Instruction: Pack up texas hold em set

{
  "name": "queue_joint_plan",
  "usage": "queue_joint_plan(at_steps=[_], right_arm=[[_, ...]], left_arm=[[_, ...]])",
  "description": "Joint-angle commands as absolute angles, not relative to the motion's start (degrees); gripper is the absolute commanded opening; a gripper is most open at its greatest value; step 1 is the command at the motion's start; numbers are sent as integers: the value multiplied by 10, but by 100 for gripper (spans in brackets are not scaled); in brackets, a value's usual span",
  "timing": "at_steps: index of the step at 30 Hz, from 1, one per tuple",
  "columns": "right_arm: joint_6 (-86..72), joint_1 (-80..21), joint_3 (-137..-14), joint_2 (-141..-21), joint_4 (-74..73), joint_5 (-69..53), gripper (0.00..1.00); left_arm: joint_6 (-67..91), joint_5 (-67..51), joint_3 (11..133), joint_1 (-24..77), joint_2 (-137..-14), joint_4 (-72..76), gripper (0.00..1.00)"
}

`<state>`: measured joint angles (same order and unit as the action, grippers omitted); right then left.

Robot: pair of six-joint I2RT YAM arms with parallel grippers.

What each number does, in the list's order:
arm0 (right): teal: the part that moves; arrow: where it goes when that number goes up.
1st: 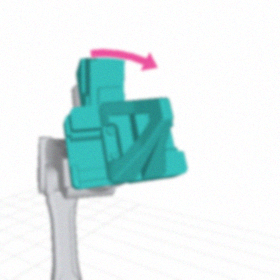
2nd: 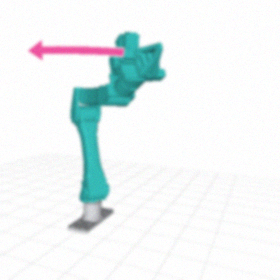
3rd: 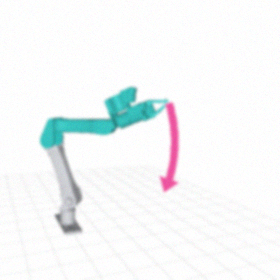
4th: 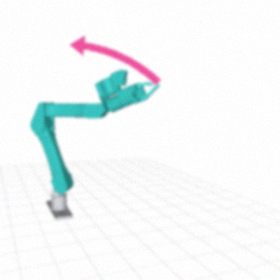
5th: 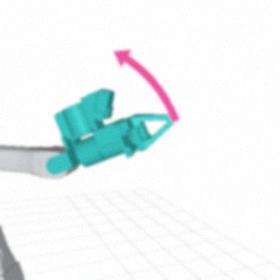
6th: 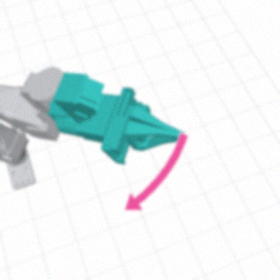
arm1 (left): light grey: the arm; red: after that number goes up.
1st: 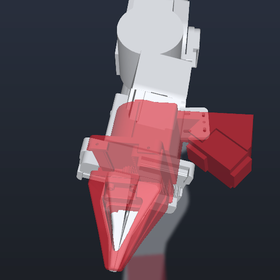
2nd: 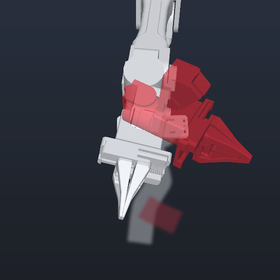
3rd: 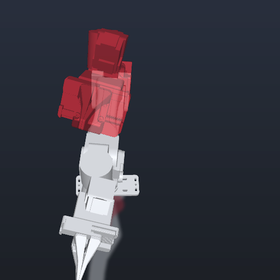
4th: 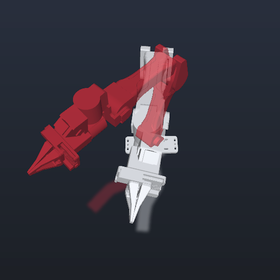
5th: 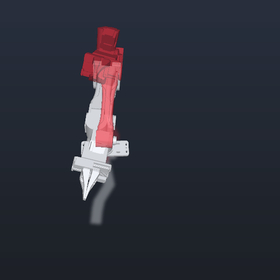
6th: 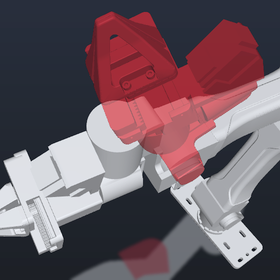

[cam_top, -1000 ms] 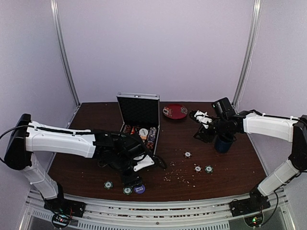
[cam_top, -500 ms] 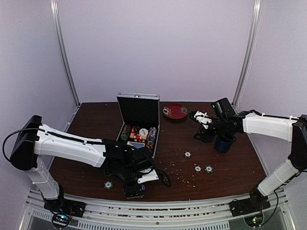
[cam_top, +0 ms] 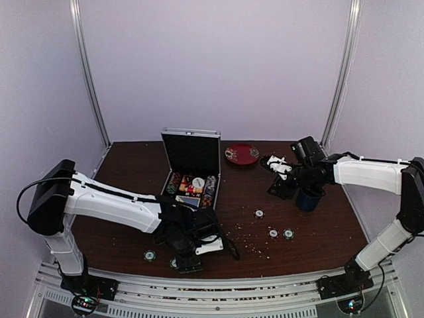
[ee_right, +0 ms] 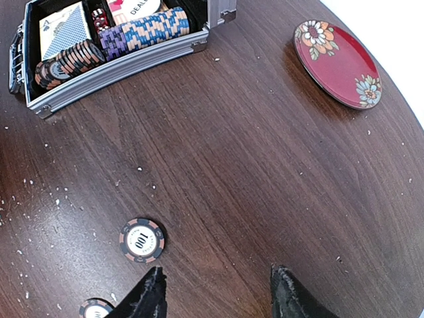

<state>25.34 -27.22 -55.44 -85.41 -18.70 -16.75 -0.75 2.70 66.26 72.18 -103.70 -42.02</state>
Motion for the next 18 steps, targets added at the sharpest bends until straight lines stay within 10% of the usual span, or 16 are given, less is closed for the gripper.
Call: queue_joint_plan(at_steps=[1,18], right_arm=[[258,-269,-551,-856,-194,-175,53],[263,-269,-552,-860,-200,-178,54]], left_arm=[[-6,32,678,710,-1054,-419,71],[-15,-4,674,695,-1078,-421,57]])
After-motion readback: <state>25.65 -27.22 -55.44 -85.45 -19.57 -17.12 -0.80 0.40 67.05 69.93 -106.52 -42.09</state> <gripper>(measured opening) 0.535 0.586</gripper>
